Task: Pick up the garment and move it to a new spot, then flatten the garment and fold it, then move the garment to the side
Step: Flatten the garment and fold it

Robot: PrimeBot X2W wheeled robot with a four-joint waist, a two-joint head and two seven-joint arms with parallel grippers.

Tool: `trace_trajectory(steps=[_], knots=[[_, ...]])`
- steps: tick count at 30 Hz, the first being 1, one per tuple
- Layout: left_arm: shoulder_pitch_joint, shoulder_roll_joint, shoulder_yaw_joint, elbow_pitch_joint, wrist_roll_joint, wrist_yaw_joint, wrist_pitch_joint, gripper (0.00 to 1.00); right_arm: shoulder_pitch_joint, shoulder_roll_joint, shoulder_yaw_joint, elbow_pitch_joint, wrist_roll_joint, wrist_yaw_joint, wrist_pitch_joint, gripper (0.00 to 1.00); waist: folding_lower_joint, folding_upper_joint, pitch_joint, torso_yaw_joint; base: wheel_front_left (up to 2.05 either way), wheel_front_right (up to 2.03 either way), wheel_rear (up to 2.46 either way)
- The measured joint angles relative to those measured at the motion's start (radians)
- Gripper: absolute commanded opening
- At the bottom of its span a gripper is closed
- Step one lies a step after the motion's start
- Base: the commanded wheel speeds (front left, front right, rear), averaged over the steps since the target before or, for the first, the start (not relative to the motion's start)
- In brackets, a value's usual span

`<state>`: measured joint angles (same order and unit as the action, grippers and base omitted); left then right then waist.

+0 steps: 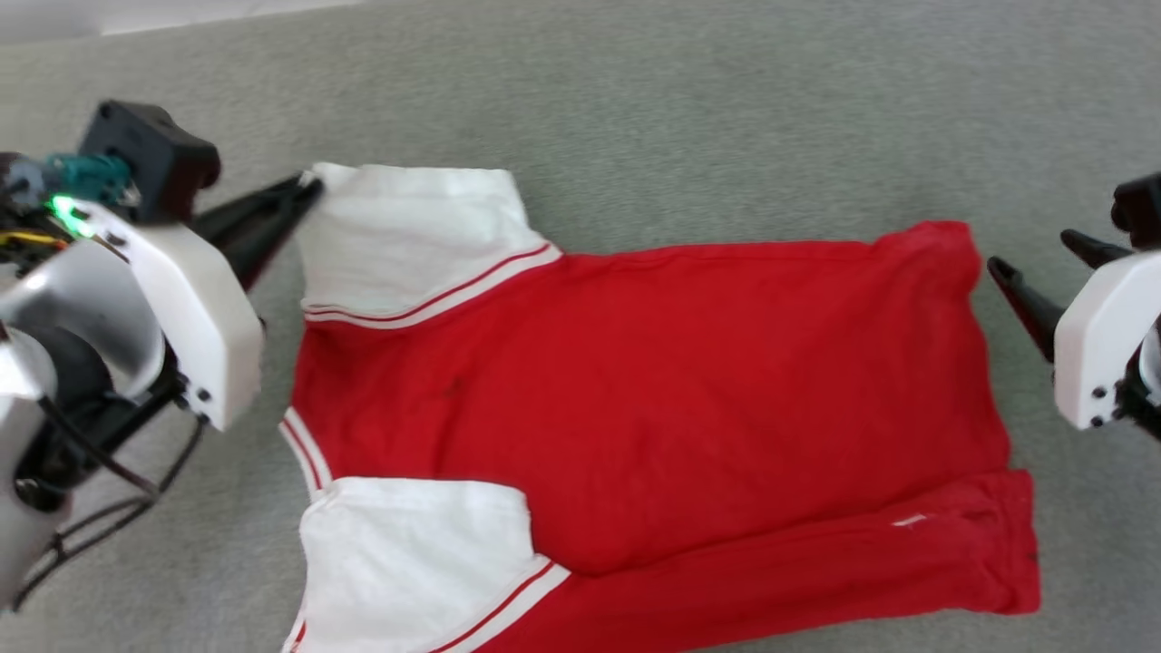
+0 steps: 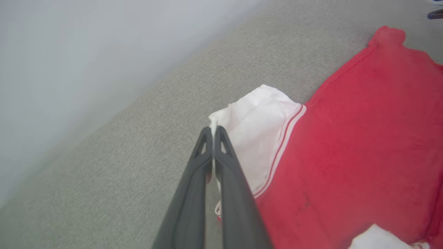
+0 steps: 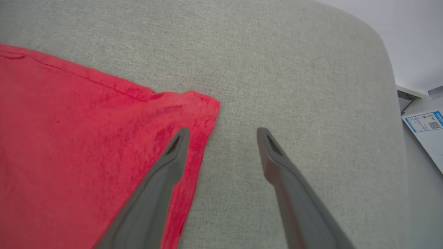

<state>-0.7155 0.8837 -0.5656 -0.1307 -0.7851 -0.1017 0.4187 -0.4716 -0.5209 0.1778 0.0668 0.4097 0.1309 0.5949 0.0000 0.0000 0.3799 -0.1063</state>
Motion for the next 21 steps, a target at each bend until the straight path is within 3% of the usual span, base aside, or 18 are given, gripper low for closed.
trace_trajectory(steps=[7,19,20,21], knots=[[0.046,0.003,-0.01,-0.163,0.015,0.04,-0.009,0.0,-0.107,-0.049,0.04,0.104,0.019,0.0,0.173,1.0,0.0001,0.0,0.028,0.088,0.0,0.0,0.0],[0.079,-0.05,-0.038,-0.211,0.019,0.063,-0.045,0.0,-0.158,-0.096,0.128,0.226,0.011,0.0,0.215,1.0,-0.0002,0.0,0.088,0.183,0.0,0.0,0.0],[0.083,-0.057,-0.038,-0.206,0.011,0.066,-0.049,0.0,-0.159,-0.099,0.131,0.231,0.015,0.0,0.212,0.7,-0.0003,0.0,0.091,0.186,0.0,0.0,0.0],[0.087,-0.058,-0.038,-0.198,0.007,0.066,-0.053,0.0,-0.16,-0.1,0.133,0.236,0.016,0.0,0.206,0.19,-0.0003,0.0,0.093,0.189,0.0,0.0,0.0]])
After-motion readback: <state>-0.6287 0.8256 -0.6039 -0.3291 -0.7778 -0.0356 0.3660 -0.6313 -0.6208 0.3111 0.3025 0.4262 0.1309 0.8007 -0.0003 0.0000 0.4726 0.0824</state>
